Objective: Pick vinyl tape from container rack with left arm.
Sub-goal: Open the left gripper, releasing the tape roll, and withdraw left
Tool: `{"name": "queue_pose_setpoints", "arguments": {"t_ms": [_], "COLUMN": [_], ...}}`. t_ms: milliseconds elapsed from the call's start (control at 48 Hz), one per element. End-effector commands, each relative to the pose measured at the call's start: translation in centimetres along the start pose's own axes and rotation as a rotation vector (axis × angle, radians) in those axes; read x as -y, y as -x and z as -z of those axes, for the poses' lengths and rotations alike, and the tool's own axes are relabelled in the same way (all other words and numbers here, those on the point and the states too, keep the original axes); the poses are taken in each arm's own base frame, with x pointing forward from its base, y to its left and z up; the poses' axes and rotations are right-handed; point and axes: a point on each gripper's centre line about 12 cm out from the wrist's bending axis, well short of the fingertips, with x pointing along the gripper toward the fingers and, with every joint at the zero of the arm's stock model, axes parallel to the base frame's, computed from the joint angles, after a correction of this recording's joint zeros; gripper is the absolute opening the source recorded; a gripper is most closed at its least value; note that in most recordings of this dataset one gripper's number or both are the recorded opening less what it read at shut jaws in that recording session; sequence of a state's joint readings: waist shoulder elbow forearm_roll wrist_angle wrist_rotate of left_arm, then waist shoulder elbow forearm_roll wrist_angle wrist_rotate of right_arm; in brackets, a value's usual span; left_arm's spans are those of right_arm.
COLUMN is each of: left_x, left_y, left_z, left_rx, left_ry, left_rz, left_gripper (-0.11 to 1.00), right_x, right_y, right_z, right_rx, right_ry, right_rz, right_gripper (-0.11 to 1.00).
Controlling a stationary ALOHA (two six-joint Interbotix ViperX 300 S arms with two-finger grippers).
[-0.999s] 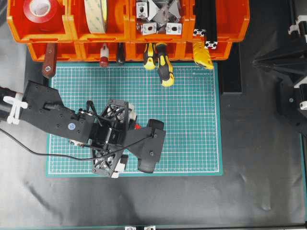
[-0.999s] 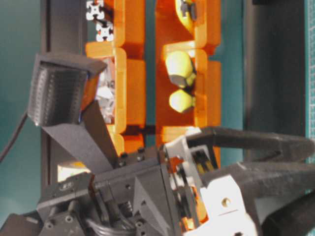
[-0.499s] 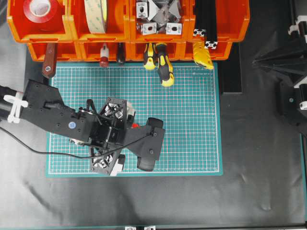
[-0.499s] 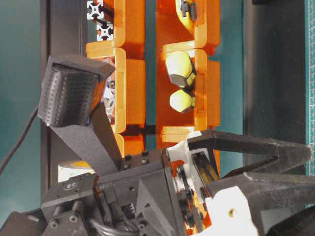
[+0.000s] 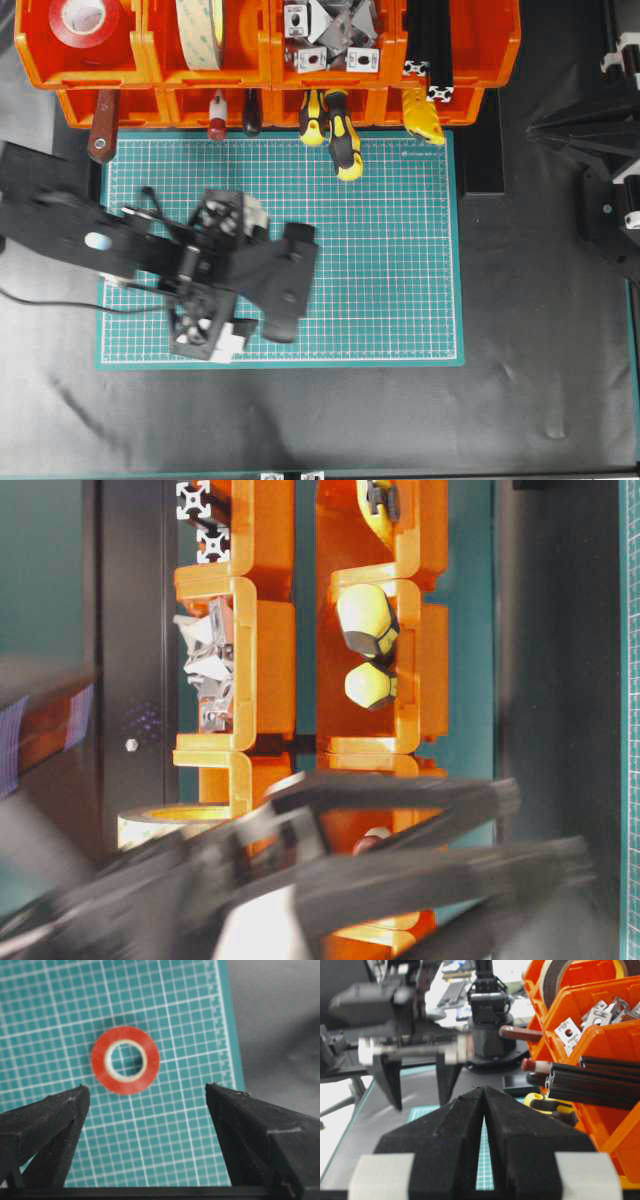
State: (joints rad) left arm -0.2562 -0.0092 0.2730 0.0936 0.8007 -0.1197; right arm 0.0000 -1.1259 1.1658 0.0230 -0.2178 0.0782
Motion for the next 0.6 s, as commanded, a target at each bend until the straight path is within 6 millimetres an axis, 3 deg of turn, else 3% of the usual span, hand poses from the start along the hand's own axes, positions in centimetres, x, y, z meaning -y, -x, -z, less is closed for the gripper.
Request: {"name": "queue_pose_setpoints", "arguments": {"t_ms": [0,187,395,583], "left_x": [0.3,0.9,1.1,1.0], "left_y": [3.8,6.8,10.5,12.0], "left_z": [0.1,2.6,2.8,4.3], "left_rx": [0.084,0.132,0.348,0.436], "left_ry": [-0.003,-0.013,-0.018,-0.016], "left_rz": [0.015,0.034,0.07,0.084], "left_gripper": [0.9,0.9,0.9,0.88], "right_x": [-0.2,-0.1,-0.1,-0.1], "right_y": [-0.1,-0.1,-0.1,-0.1], "right_z": [-1.3,-1.1,-1.1,-1.1], "right_rx": [0.027,0.024,0.023,0.026], "right_ry": [-0.002,-0.003,-0.005,-0.003], "right_rz": [-0.004,-0.004,-0.004,-0.004], "right_gripper": [0.0,0.0,0.0,0.0]}}
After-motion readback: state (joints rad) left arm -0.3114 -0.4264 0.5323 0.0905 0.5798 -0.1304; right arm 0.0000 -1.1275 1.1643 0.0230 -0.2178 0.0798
